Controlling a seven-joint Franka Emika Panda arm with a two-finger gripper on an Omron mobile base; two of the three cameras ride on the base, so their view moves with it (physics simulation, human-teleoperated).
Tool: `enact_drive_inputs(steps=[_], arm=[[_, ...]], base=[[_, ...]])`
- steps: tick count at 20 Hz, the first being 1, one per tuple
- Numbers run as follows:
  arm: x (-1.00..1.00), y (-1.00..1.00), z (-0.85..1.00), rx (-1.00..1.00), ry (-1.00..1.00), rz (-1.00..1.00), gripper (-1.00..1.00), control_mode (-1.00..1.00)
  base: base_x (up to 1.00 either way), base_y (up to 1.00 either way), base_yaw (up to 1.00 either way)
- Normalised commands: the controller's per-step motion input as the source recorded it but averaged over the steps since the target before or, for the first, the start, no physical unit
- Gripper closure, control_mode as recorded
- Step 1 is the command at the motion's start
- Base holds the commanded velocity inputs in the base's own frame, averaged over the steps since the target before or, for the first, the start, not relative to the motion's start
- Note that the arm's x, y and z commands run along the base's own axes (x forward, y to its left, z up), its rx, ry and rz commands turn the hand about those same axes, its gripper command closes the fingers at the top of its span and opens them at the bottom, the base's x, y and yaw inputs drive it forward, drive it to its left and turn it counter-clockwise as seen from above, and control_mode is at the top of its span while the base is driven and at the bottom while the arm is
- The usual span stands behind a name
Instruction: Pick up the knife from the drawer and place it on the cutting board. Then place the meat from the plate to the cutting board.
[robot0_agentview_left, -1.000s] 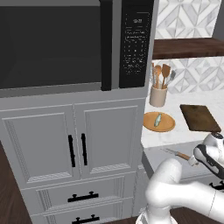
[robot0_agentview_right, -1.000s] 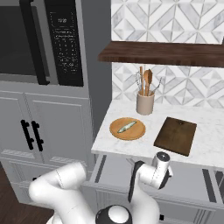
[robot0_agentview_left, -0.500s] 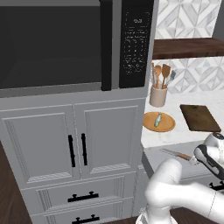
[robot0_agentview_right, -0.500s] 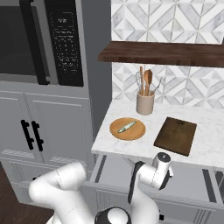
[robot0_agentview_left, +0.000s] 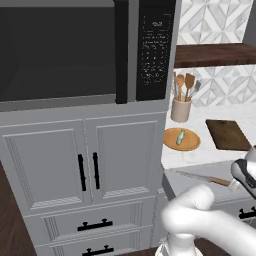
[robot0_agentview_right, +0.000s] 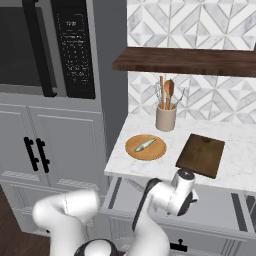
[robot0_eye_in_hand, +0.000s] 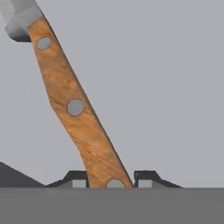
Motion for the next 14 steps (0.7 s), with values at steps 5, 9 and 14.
enact_drive_inputs(steps=[5,9,14], arm=[[-0.87,0.11,0.99,-0.04,0.00,0.12,1.00,-1.00],[-0.58,0.09,1.00,-0.01,0.00,0.07,1.00,-1.00],[-0.76,0.02,0.98,0.00,0.00,0.10,1.00,-1.00]], base=[[0.00,0.00,0.00],[0.00,0.00,0.00],[0.00,0.00,0.00]])
